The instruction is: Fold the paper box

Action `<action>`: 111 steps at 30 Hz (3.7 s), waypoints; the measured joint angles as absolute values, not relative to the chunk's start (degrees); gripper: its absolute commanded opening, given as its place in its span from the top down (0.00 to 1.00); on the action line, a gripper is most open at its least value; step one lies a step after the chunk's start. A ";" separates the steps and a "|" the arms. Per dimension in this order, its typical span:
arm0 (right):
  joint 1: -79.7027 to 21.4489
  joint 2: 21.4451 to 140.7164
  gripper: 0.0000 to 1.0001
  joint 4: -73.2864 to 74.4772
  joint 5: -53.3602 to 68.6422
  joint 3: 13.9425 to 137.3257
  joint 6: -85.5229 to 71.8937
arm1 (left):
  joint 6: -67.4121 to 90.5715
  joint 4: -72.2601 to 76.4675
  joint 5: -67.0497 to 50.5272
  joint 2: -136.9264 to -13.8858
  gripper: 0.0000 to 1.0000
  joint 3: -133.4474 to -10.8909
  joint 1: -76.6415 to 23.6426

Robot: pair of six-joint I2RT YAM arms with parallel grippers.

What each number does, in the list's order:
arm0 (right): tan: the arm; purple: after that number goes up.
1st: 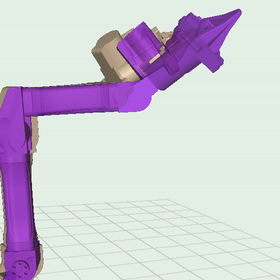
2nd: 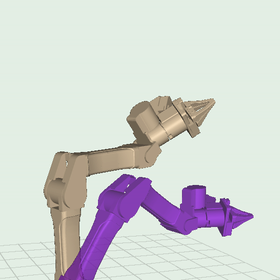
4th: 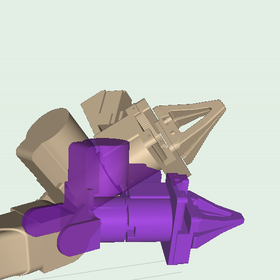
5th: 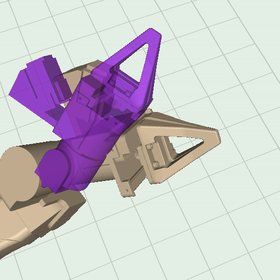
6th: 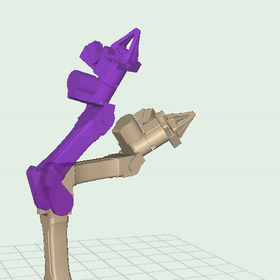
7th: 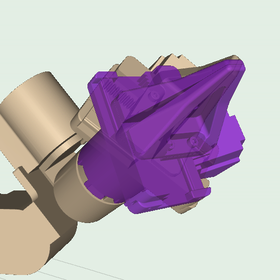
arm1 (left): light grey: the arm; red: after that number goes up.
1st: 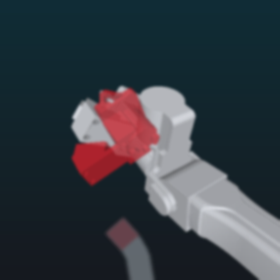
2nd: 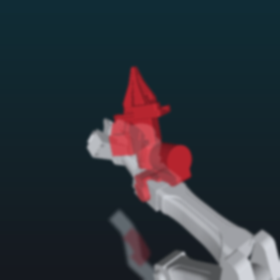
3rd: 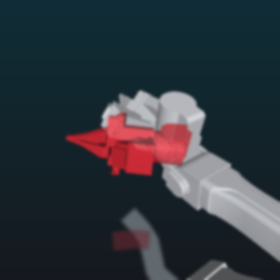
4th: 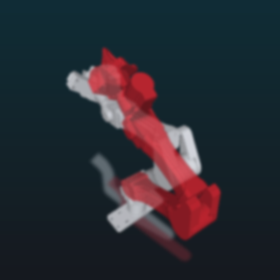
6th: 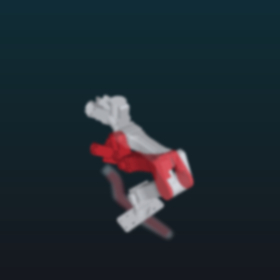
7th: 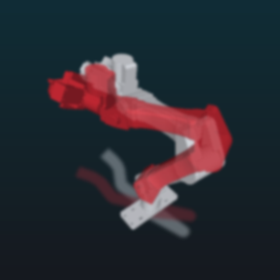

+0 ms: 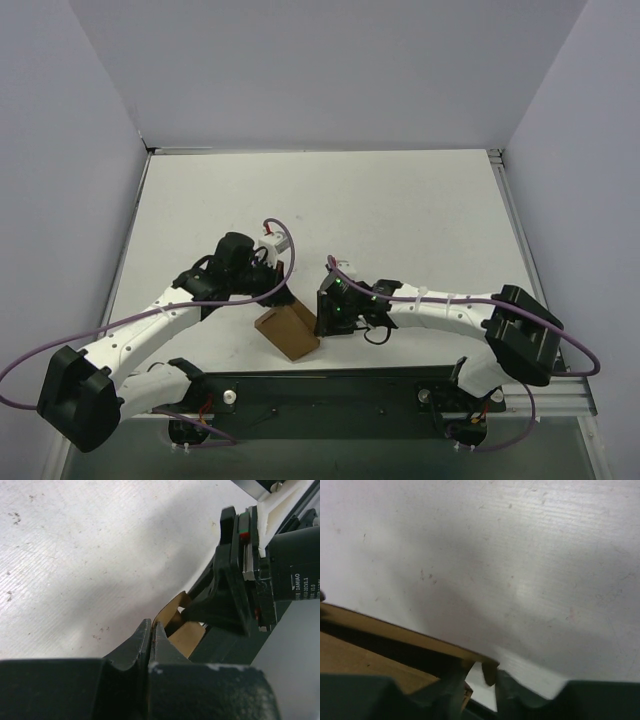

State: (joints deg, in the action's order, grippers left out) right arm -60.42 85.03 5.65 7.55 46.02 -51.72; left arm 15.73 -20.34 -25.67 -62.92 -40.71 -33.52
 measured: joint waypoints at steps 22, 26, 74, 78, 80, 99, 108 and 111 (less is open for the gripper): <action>-54.76 64.77 0.00 1.78 20.84 41.87 -16.51 | 14.63 -8.86 -41.87 -63.02 1.00 -39.81 -33.82; -56.23 66.35 0.00 0.54 20.21 41.87 -13.28 | 14.68 -8.36 -42.70 -63.02 1.00 -39.70 -33.82; -59.18 75.05 0.87 27.14 12.25 57.56 2.26 | 2.24 -15.38 -35.48 -60.69 0.50 -48.45 -37.65; -58.74 75.05 0.88 27.46 12.58 57.56 2.66 | 1.78 -15.62 -34.79 -61.08 0.56 -48.47 -38.17; -58.22 75.00 0.88 27.46 12.95 57.56 2.68 | 1.78 -15.35 -35.05 -61.14 0.50 -48.47 -38.20; -55.81 72.38 0.89 27.35 17.23 57.54 2.72 | 3.86 -9.21 -37.28 -61.32 0.43 -46.28 -38.20; -55.81 72.40 0.89 27.35 17.74 57.54 2.74 | 3.73 -8.97 -37.10 -61.32 0.60 -46.28 -38.22; -55.81 72.42 0.89 27.35 18.15 57.54 2.74 | 3.77 -8.67 -37.12 -61.32 0.66 -46.28 -38.22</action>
State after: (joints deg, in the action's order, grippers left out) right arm -55.81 72.42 27.35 18.15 57.54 2.74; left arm 3.77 -8.67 -37.12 -61.32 -46.28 -38.22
